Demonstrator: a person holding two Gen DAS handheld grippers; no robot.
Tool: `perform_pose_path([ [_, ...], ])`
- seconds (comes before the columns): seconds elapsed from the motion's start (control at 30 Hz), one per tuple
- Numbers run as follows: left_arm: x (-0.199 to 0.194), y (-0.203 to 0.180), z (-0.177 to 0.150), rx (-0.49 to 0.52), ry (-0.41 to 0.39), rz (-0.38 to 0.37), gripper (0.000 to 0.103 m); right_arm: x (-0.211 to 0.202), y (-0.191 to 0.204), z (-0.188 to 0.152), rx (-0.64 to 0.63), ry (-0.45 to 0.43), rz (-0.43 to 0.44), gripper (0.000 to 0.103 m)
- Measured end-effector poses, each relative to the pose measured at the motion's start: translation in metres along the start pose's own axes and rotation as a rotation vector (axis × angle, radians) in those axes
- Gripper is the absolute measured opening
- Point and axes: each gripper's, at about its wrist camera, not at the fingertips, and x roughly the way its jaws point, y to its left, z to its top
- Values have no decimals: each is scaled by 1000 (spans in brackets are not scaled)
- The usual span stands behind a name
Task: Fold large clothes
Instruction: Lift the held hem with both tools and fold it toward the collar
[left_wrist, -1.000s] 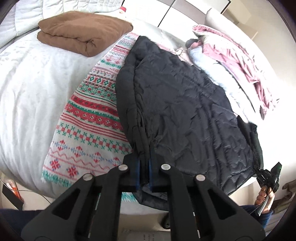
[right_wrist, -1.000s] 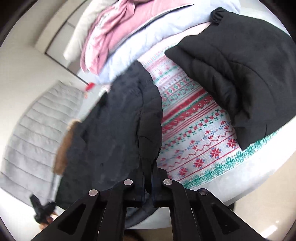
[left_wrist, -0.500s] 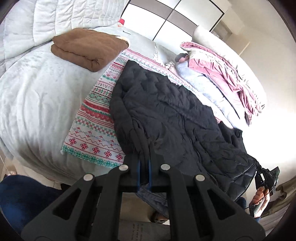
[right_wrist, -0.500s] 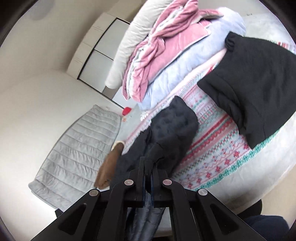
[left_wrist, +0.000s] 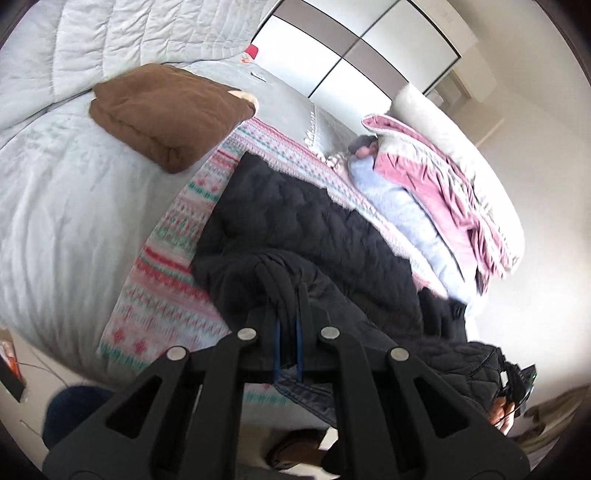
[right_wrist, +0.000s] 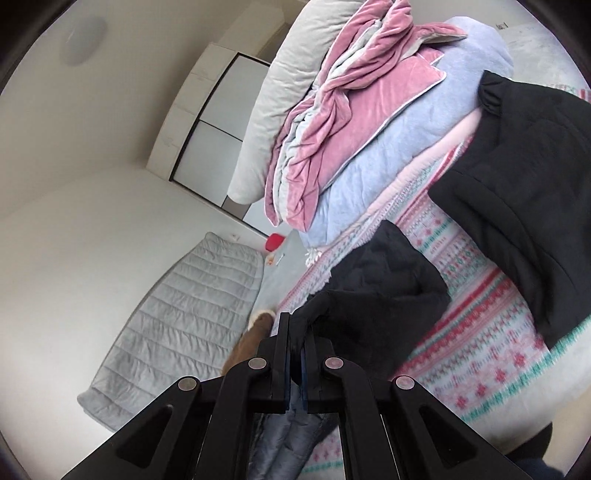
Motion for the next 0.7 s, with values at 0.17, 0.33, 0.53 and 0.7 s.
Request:
perform_pose_path([
  [0.17,39,-16,63,-89,1,-20,7,57,8,52,53,1,-34,3],
  [0.33,116,-27,132,-198,7,27,7,136,-6,109,186,15,-96,3],
  [0.53,215,-6,166,-277,66,83,9,232,-49,132,272,23,-225,4],
  [0.7,287,15,183,-275,171,92,20,301,-98,132,267,94,-389,8],
])
